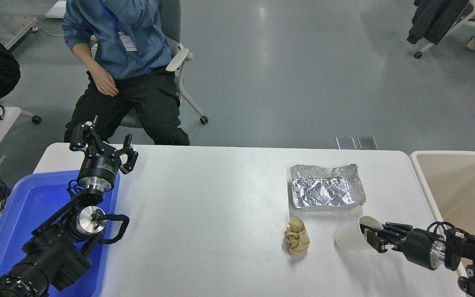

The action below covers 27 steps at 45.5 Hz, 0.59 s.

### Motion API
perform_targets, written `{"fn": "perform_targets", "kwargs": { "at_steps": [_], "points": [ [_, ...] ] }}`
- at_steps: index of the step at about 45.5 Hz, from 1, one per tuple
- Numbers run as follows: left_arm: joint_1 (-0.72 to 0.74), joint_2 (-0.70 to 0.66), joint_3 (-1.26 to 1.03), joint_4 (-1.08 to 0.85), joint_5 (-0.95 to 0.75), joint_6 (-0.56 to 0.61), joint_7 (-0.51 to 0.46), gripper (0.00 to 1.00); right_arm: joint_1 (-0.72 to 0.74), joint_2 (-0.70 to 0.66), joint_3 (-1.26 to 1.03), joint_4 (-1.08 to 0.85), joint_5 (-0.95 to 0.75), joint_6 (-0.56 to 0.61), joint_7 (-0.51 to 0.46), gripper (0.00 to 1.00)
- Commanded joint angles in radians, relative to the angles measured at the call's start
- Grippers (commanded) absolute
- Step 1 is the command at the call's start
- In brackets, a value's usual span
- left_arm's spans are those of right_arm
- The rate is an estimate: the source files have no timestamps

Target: Dispose of the paper cup in the dustbin

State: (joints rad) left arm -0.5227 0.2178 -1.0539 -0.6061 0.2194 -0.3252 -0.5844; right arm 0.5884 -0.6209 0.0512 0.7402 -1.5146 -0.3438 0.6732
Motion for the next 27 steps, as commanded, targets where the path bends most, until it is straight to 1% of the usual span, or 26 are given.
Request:
{"fn": "perform_targets", "kwargs": {
  "at_steps": [1,8,15,21,27],
  "points": [
    [0.0,0.0,0.0,-0.001,0.0,0.0,0.0,1.0,0.008,-0.003,-0.007,0.011,0.004,0.006,0.003,0.0],
    [0.0,0.0,0.0,0.0,0.0,0.0,0.0,1.0,0.01,-0.02,-0.005,0.031,0.016,0.006,0.023,0.0],
    [0.0,0.0,0.0,0.0,0.0,0.0,0.0,1.0,0.013,-0.088,-0.002,0.114,0.036,0.011,0.029,0.0],
    [0.0,0.0,0.0,-0.001,0.0,0.0,0.0,1.0,0.039,-0.181,-0.001,0.232,0.082,0.022,0.029,0.0],
    [0.0,0.0,0.0,-0.001,0.0,0.0,0.0,1.0,0.086,-0.313,0.004,0.367,0.142,0.065,0.028,0.0]
  ]
}}
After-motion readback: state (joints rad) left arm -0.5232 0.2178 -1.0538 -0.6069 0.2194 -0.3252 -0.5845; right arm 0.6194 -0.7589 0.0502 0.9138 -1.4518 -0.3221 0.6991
